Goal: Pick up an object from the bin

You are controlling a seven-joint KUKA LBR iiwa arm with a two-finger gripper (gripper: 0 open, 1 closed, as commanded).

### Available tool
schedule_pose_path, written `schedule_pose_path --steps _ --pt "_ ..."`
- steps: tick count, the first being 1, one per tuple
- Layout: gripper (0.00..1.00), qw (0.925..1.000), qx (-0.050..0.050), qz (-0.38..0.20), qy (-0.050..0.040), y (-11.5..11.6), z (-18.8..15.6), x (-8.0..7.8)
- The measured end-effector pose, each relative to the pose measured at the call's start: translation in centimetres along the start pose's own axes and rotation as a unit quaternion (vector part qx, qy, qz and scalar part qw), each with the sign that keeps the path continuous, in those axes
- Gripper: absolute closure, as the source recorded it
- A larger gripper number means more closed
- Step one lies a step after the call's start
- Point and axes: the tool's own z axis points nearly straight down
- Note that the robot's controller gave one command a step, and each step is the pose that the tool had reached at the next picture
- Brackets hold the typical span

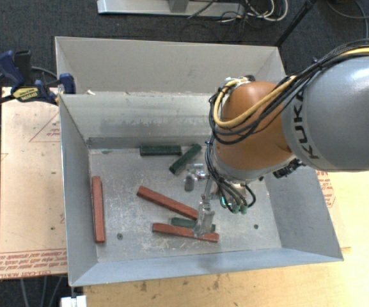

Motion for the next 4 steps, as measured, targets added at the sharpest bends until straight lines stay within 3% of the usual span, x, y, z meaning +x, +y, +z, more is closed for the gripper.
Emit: schedule_pose_path --steps 1,2,3,4 --pt "0.0 0.9999 0.0 -0.013 -0.003 -0.1 10.5 -0.1" --pt "1.0 0.9999 -0.001 -0.013 -0.0053 0.0 9.9 -0.3" --pt "1.0 0.9994 0.0 -0.033 -0.0093 -0.5 -1.4 -0.5" --pt "1.0 0.9999 -0.001 -0.004 -0.0101 -1.4 -13.2 -0.2"
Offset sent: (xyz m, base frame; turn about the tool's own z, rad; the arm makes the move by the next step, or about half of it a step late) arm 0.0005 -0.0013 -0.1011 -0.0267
